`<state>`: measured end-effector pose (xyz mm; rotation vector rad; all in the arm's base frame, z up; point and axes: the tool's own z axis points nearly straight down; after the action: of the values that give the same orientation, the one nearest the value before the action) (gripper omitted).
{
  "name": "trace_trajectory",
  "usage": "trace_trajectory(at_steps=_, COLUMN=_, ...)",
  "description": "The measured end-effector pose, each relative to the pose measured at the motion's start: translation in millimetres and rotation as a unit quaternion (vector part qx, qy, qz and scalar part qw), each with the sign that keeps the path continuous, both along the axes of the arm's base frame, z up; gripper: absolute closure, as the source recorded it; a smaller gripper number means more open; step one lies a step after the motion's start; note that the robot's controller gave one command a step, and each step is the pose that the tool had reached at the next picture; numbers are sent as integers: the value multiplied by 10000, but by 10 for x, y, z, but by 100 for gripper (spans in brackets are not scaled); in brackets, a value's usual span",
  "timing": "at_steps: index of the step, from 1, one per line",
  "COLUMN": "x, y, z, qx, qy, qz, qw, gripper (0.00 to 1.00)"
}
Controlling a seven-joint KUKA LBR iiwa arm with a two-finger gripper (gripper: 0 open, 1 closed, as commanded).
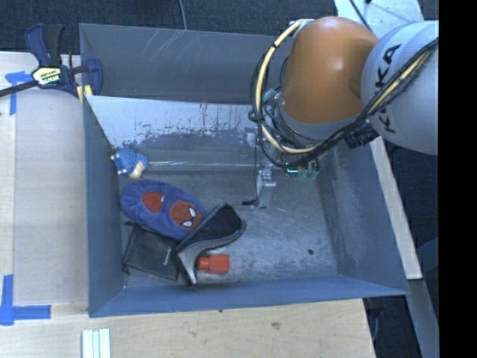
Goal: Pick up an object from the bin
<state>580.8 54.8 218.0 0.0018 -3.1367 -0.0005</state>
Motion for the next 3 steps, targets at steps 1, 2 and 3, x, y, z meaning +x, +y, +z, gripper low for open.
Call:
trace_trajectory(at_steps=1, x=-171, y=494, z=-1119, qx=23, qy=-112, qz=920, qw=9957, gripper=0)
trace_trajectory(at_steps=2, x=-139, y=1110, z=-1153, qx=17, qy=-72, qz=1508, qw=9885, gripper=0)
trace_trajectory(at_steps=3, x=-323, y=1137, z=-1157, qx=12, qy=-74, qz=143, qw=9999, gripper=0)
